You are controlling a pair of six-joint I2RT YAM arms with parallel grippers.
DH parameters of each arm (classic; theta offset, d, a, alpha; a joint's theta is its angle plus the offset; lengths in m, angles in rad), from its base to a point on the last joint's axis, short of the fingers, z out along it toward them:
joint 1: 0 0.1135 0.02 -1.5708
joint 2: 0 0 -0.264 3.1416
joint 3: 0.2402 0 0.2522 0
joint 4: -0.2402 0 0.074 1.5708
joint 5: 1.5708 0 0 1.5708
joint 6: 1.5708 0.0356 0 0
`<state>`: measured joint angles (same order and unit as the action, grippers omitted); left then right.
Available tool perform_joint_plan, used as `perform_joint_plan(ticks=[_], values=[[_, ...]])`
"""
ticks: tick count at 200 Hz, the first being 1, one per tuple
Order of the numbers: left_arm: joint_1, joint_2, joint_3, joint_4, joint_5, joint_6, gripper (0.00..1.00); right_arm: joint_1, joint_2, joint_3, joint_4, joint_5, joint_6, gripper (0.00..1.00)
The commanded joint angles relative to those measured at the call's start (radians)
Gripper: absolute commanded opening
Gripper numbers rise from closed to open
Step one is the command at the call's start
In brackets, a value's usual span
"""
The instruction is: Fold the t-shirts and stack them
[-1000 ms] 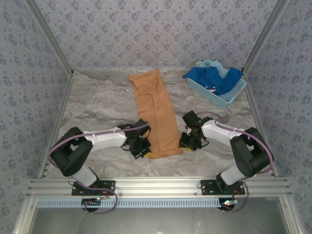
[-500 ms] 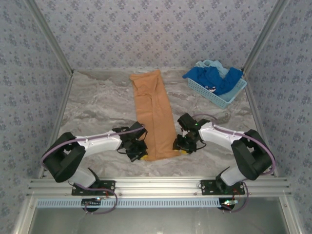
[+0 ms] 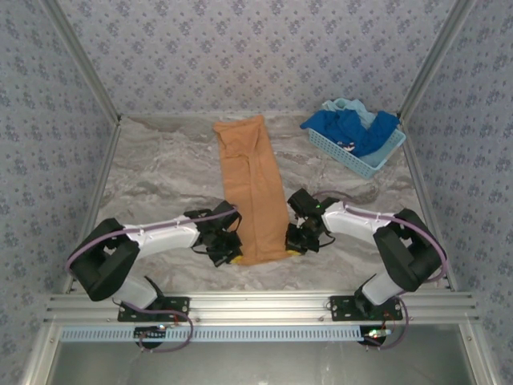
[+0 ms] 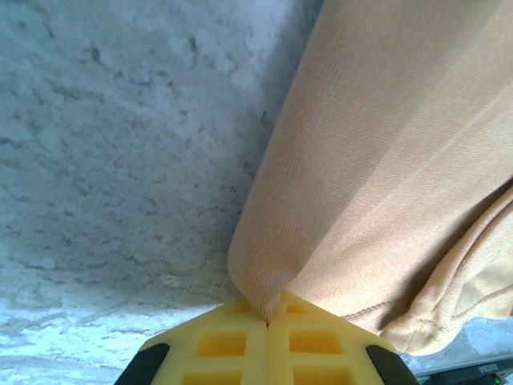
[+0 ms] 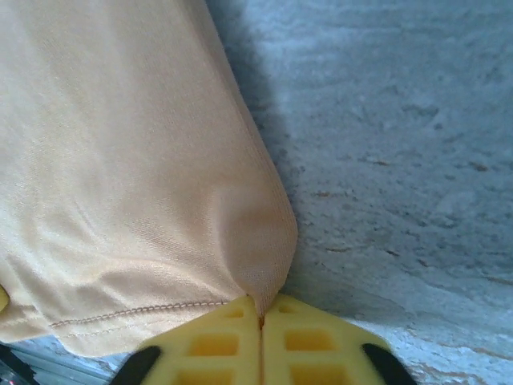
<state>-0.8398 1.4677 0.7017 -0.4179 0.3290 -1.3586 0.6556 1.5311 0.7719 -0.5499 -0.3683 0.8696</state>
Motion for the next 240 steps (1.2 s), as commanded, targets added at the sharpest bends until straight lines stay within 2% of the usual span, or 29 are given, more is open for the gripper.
perform_joint_plan(ticks=[1,33,66,90,123,197,240], values=[[-0.023,-0.048,-0.016,-0.077,0.025,-0.038,0.00,0.014,-0.042,0.001,-0.038,0.007,0.007,0.00],[-0.047,-0.128,-0.056,-0.037,0.035,-0.060,0.00,0.044,-0.113,0.012,-0.145,0.003,-0.007,0.00],[-0.038,-0.223,-0.039,-0.012,-0.047,-0.083,0.00,0.043,-0.157,0.054,-0.189,0.002,-0.004,0.00],[0.005,-0.240,-0.015,0.003,-0.093,-0.090,0.00,0.003,-0.124,0.121,-0.199,0.016,-0.021,0.00],[0.115,-0.236,0.037,0.031,-0.105,-0.062,0.00,-0.055,-0.050,0.252,-0.220,0.029,-0.068,0.00],[0.370,-0.023,0.285,0.027,-0.006,0.118,0.00,-0.202,0.241,0.684,-0.270,0.014,-0.184,0.00],[0.481,0.230,0.478,0.060,0.074,0.213,0.00,-0.251,0.493,0.950,-0.282,-0.011,-0.192,0.00]])
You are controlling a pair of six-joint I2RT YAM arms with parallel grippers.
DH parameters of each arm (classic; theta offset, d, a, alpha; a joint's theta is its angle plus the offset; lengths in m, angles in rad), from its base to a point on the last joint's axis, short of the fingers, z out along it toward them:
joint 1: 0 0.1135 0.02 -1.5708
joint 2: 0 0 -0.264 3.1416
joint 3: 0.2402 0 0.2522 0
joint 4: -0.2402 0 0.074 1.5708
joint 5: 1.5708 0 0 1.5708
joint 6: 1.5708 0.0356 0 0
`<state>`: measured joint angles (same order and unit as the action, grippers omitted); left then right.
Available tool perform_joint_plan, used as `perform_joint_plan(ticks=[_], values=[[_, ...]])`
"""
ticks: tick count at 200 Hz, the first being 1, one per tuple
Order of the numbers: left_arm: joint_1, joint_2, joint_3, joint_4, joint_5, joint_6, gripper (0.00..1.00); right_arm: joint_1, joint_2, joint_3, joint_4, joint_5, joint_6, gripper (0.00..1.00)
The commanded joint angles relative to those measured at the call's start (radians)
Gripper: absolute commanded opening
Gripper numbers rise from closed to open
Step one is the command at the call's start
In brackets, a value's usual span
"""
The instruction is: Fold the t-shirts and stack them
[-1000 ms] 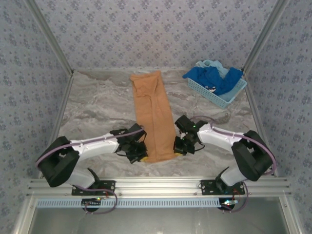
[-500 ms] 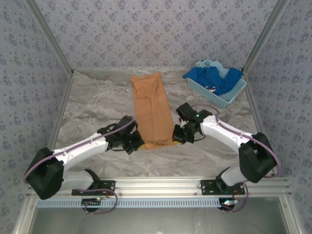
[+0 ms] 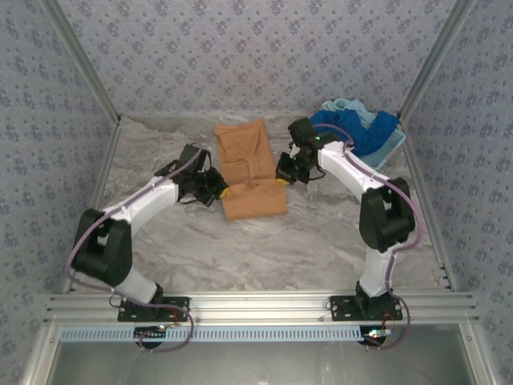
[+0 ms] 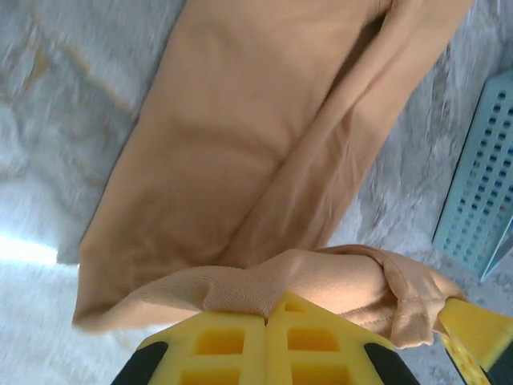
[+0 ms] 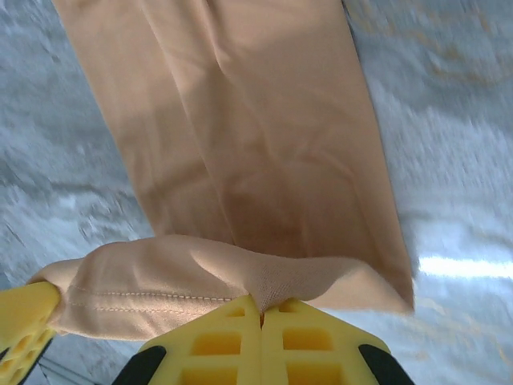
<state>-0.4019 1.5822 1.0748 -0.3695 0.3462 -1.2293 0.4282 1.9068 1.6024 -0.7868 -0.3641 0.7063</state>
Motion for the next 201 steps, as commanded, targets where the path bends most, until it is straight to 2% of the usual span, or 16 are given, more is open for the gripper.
perform_joint_plan(ticks=[1,11,19,27,32,38,47,57,84,106,121,135,147,170,201], values=[[0.044,0.120,0.112,0.011,0.059,0.086,0.00,-0.024,0.124,0.125,-0.046,-0.016,-0.028,0.00],[0.064,0.187,0.173,-0.010,0.066,0.109,0.00,-0.035,0.185,0.176,-0.030,-0.032,-0.033,0.01],[0.081,0.236,0.220,-0.031,0.067,0.125,0.08,-0.045,0.229,0.215,-0.014,-0.050,-0.038,0.16],[0.099,0.278,0.253,-0.030,0.079,0.137,0.23,-0.053,0.271,0.254,-0.005,-0.064,-0.049,0.28],[0.108,0.298,0.269,-0.019,0.084,0.142,0.39,-0.057,0.291,0.276,-0.008,-0.062,-0.055,0.33],[0.119,0.316,0.289,-0.026,0.085,0.150,0.51,-0.063,0.307,0.302,-0.008,-0.064,-0.066,0.38],[0.131,0.328,0.314,-0.031,0.085,0.162,0.60,-0.071,0.315,0.322,-0.006,-0.058,-0.068,0.43],[0.133,0.317,0.330,-0.049,0.074,0.182,0.63,-0.078,0.302,0.329,-0.004,-0.048,-0.068,0.46],[0.107,0.206,0.248,-0.090,0.042,0.189,0.60,-0.080,0.218,0.267,-0.023,0.006,-0.135,0.46],[0.066,0.082,0.048,-0.046,0.034,0.125,0.52,-0.072,0.096,0.053,0.056,0.019,-0.125,0.46],[0.050,0.031,-0.077,0.030,0.053,0.065,0.38,-0.064,0.027,-0.086,0.111,0.016,-0.114,0.43],[0.049,0.020,-0.136,0.091,0.056,0.038,0.16,-0.057,-0.023,-0.186,0.171,0.010,-0.099,0.36],[0.052,0.044,-0.121,0.112,0.063,0.038,0.06,-0.055,-0.045,-0.239,0.238,-0.006,-0.085,0.29],[0.057,0.158,0.012,0.062,0.068,0.085,0.04,-0.037,-0.009,-0.213,0.248,-0.027,-0.085,0.18],[0.069,0.332,0.177,0.028,0.082,0.113,0.02,-0.025,0.031,-0.170,0.223,-0.033,-0.072,0.13]])
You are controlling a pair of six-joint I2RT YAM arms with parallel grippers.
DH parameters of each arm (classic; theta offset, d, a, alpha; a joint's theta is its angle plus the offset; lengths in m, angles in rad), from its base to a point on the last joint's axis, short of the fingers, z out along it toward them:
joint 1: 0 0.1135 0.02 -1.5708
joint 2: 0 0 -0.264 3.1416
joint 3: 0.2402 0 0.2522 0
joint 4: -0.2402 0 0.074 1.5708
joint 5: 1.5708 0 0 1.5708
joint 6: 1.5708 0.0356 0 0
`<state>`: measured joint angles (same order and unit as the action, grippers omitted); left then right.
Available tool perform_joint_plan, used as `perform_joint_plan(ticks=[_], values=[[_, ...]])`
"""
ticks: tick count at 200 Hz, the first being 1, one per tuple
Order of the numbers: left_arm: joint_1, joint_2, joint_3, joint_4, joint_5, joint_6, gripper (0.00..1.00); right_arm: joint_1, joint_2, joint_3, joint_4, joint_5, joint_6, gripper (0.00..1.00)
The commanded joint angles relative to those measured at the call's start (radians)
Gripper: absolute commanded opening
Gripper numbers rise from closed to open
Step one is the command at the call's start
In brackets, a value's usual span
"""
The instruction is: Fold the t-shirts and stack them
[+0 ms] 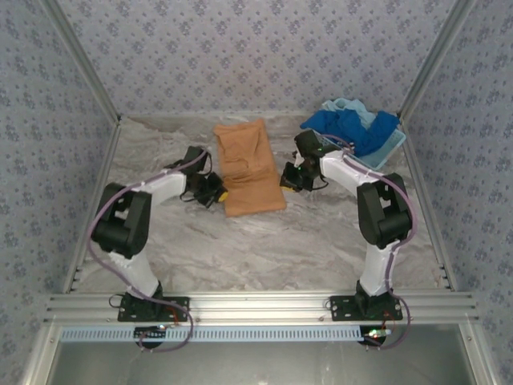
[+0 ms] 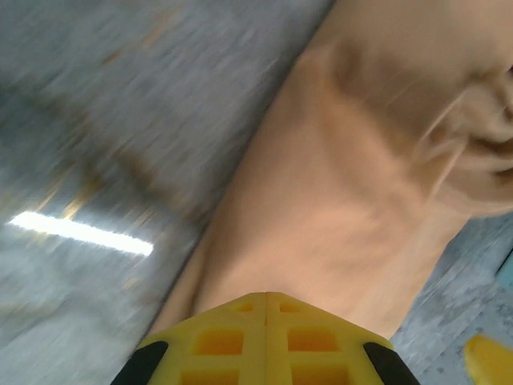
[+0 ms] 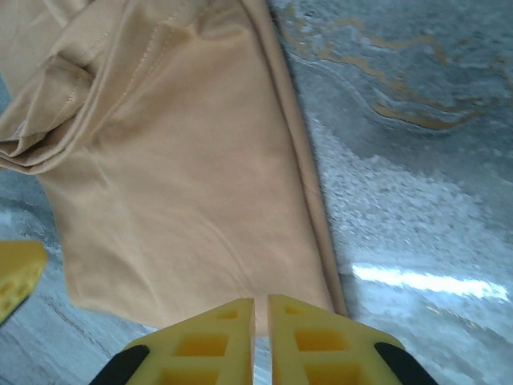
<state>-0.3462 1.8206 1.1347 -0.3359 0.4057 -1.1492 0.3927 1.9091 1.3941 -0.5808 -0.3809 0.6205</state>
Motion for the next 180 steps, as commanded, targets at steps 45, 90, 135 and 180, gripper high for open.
perform_joint_plan(ticks=[45,90,135,180], values=[[0.053,0.293,0.375,-0.133,0.011,0.120,0.02,0.015,0.002,0.013,0.014,-0.016,0.031,0.12],[0.089,0.300,0.477,-0.169,0.024,0.212,0.12,0.018,-0.052,-0.052,0.024,-0.015,0.034,0.15],[0.030,-0.001,0.123,-0.170,-0.012,0.159,0.36,-0.004,-0.081,-0.145,0.054,-0.017,0.019,0.36],[-0.096,-0.149,-0.135,-0.079,-0.019,-0.039,0.50,0.008,0.017,-0.080,-0.016,0.002,-0.051,0.47]])
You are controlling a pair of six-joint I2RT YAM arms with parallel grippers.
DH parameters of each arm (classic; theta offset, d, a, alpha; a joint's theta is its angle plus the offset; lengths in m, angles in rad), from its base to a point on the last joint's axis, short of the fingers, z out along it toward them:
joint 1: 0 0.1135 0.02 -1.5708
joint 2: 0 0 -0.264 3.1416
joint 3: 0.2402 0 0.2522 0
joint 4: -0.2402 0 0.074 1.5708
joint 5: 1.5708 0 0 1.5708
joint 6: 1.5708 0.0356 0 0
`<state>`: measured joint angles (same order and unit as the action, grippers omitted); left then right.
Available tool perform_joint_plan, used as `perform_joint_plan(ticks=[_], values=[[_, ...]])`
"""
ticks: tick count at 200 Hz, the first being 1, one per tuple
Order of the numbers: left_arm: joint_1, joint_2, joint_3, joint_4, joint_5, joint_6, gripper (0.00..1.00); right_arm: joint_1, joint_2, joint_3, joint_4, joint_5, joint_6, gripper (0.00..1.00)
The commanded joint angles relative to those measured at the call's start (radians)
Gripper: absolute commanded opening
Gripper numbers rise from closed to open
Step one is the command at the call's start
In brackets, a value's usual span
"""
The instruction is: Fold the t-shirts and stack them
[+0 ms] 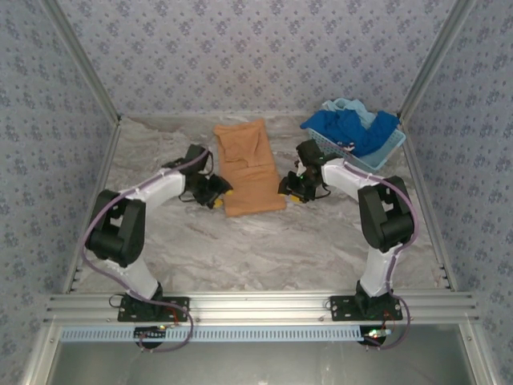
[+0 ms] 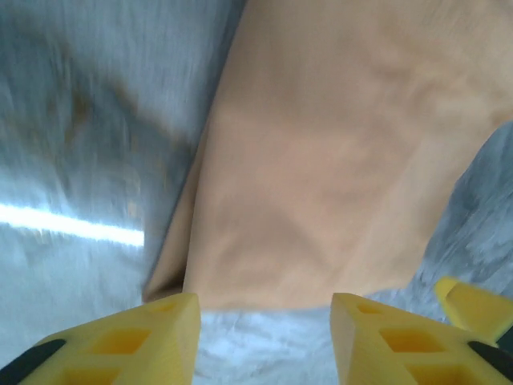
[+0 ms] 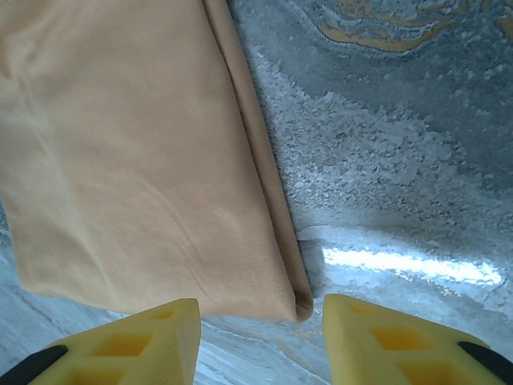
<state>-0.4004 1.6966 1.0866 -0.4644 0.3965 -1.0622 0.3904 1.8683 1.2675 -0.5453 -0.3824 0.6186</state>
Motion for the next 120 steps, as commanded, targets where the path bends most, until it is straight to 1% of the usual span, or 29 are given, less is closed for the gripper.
perform_joint_plan(ticks=[1,21,26,37,66,82,91,95,106,113,120], values=[[-0.043,-0.026,-0.091,0.052,-0.010,-0.129,0.50,0.012,0.063,0.050,-0.051,0.006,-0.050,0.47],[-0.050,-0.034,-0.136,0.066,-0.020,-0.169,0.51,0.024,0.102,0.072,-0.088,0.021,-0.057,0.48],[-0.050,-0.035,-0.142,0.066,-0.026,-0.174,0.54,0.027,0.111,0.079,-0.087,0.022,-0.057,0.48],[-0.051,-0.039,-0.157,0.070,-0.029,-0.179,0.55,0.036,0.134,0.096,-0.094,0.021,-0.059,0.47],[-0.051,-0.045,-0.172,0.092,-0.018,-0.185,0.57,0.056,0.176,0.124,-0.095,0.014,-0.037,0.41],[-0.051,-0.040,-0.178,0.109,-0.018,-0.193,0.57,0.062,0.182,0.115,-0.093,0.008,-0.008,0.34],[-0.051,-0.038,-0.183,0.122,-0.018,-0.201,0.57,0.066,0.173,0.098,-0.080,0.005,0.003,0.27],[-0.051,-0.037,-0.184,0.128,-0.017,-0.205,0.57,0.066,0.168,0.090,-0.074,0.005,0.032,0.23],[-0.050,-0.037,-0.191,0.141,-0.019,-0.211,0.57,0.070,0.149,0.066,-0.067,0.008,0.065,0.16],[-0.050,-0.040,-0.193,0.144,-0.022,-0.215,0.57,0.074,0.133,0.048,-0.070,0.018,0.084,0.08],[-0.050,-0.043,-0.198,0.150,-0.024,-0.219,0.57,0.076,0.117,0.032,-0.067,0.022,0.100,0.04]])
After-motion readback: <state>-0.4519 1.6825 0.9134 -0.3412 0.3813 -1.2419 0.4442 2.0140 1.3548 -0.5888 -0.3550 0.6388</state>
